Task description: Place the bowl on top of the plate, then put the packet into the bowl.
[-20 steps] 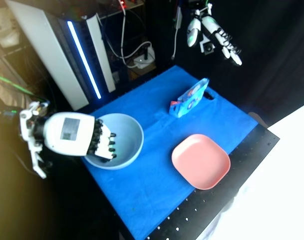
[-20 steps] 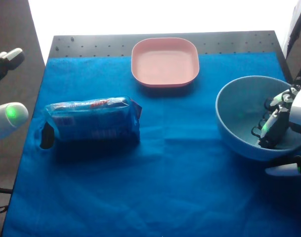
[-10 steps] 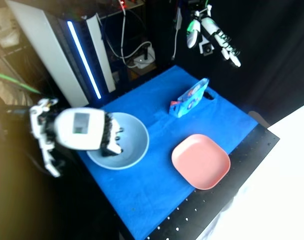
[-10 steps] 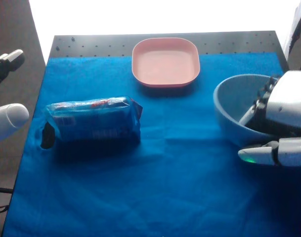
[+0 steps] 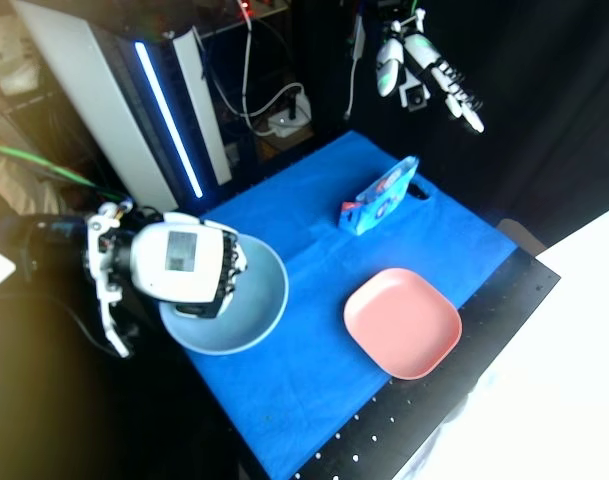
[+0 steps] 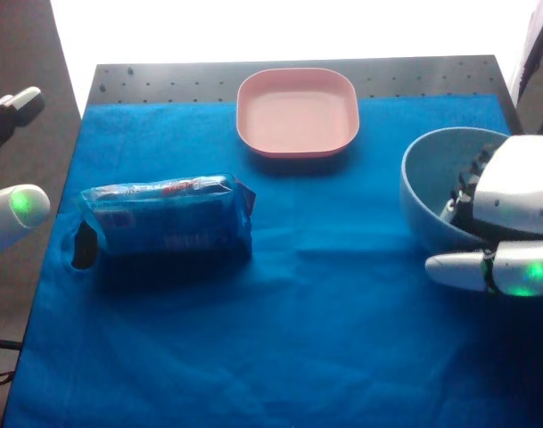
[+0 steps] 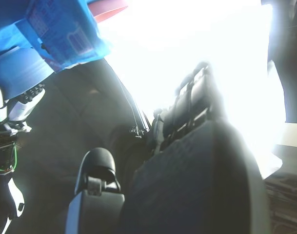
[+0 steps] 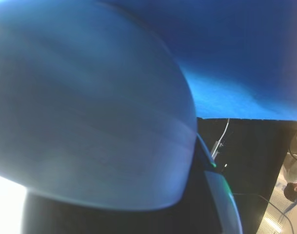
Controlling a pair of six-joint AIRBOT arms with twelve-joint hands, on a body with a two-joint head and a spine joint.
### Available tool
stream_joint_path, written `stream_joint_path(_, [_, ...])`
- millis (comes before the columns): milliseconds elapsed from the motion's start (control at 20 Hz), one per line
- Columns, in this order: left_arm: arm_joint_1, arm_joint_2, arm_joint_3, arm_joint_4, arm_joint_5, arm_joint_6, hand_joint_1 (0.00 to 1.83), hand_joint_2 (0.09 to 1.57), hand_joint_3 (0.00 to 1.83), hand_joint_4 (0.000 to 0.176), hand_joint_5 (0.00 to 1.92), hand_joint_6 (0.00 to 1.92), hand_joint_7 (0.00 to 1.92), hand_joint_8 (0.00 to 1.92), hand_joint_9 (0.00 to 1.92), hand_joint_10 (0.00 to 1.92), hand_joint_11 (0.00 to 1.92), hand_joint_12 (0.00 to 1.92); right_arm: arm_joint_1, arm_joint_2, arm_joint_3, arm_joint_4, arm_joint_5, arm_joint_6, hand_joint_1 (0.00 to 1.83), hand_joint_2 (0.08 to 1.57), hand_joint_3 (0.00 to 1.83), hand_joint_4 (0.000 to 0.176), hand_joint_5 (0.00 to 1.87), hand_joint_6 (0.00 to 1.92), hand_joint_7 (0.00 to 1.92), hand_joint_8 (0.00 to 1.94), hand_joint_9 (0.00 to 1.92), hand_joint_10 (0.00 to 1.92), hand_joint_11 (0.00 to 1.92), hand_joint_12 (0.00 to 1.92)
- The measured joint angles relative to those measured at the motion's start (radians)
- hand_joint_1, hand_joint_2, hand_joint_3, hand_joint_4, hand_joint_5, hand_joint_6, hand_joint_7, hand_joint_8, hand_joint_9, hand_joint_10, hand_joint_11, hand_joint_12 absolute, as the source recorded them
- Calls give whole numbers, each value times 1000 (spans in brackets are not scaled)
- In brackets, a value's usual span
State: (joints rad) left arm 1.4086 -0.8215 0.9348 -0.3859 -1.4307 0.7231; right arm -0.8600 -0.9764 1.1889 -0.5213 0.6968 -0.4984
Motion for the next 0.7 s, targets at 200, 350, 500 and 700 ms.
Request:
stream_joint_path(200, [0, -6, 2, 0, -9, -5, 0, 1232, 9, 120, 20, 5, 0, 0, 0, 0, 0, 0, 42, 0, 2, 0, 3, 1, 271, 1546, 1, 0, 1108, 1921, 1520, 1941, 1628, 1921, 1597, 1921])
stream_joint_path(350, [0, -6, 2, 0, -10, -5, 0, 1227, 5, 131, 22, 4, 0, 0, 0, 0, 0, 0, 70, 1, 2, 8, 27, 1, 458, 1550, 0, 0, 1083, 1921, 1545, 1941, 1672, 1921, 1696, 1921])
stream_joint_path(500, [0, -6, 2, 0, -10, -6, 0, 1231, 6, 135, 16, 1, 0, 0, 0, 0, 0, 0, 90, -3, 15, 25, 53, 1, 232, 1570, 26, 0, 1141, 1921, 1582, 1941, 1703, 1921, 1714, 1921])
stream_joint_path(700, [0, -6, 2, 0, -10, -9, 0, 1222, 0, 135, 24, 3, 0, 0, 0, 0, 0, 0, 104, -11, 32, 48, 47, 1, 427, 1543, 0, 172, 1274, 1921, 1524, 1941, 1645, 1921, 1668, 1921])
